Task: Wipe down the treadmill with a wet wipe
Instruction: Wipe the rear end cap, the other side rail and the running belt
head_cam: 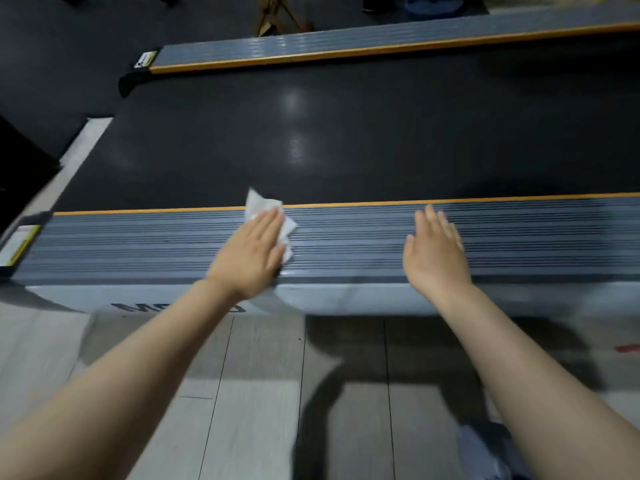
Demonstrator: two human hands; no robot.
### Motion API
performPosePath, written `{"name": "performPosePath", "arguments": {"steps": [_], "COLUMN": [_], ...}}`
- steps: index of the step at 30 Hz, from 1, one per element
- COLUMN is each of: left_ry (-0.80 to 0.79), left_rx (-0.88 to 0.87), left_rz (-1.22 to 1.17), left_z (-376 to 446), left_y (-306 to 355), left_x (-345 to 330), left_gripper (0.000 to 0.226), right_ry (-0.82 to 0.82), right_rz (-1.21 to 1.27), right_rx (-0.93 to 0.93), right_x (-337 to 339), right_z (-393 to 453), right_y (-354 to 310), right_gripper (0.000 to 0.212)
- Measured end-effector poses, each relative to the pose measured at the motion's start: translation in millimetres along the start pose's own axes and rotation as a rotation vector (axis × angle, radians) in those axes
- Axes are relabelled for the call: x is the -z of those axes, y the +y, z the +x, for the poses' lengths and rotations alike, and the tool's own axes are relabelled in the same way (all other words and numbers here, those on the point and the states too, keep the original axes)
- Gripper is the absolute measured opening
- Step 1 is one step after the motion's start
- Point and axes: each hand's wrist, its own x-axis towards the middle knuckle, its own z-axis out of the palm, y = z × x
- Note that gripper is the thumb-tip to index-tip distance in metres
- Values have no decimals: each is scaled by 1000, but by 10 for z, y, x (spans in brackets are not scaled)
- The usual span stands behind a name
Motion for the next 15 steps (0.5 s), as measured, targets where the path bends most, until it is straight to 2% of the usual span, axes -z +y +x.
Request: {"name": "performPosePath", "arguments": {"steps": [2, 4, 5, 8, 10, 13, 15], "left_ry": [-19, -23, -16, 76, 31, -9, -32], "left_rx": [236, 359, 324, 15, -94, -157, -47], "left_rz": [-31, -44, -39, -20, -71, -46, -15], "left_z": [-289, -372, -337, -93, -16, -92, -233], "left_y": [-579, -685, -549, 117, 392, -86, -693], "left_x": [97, 145, 132, -72, -111, -34, 28], "left_gripper": [82, 84, 82, 65, 63, 66, 70], "right_ry": [-37, -68, -71, -45, -24, -14, 0], "right_rz": [3, 15, 21, 24, 39, 41, 7], "right_rx": [81, 184, 208, 184, 151, 180, 169], "right_x": [-107, -262, -333, -465, -496, -497, -499], "right_z": [-27, -4, 37, 170, 210, 158, 140], "right_y": [-321, -690, -864, -1207, -1236, -1205, -1219], "right_gripper": [53, 52, 53, 54, 55, 53, 52]}}
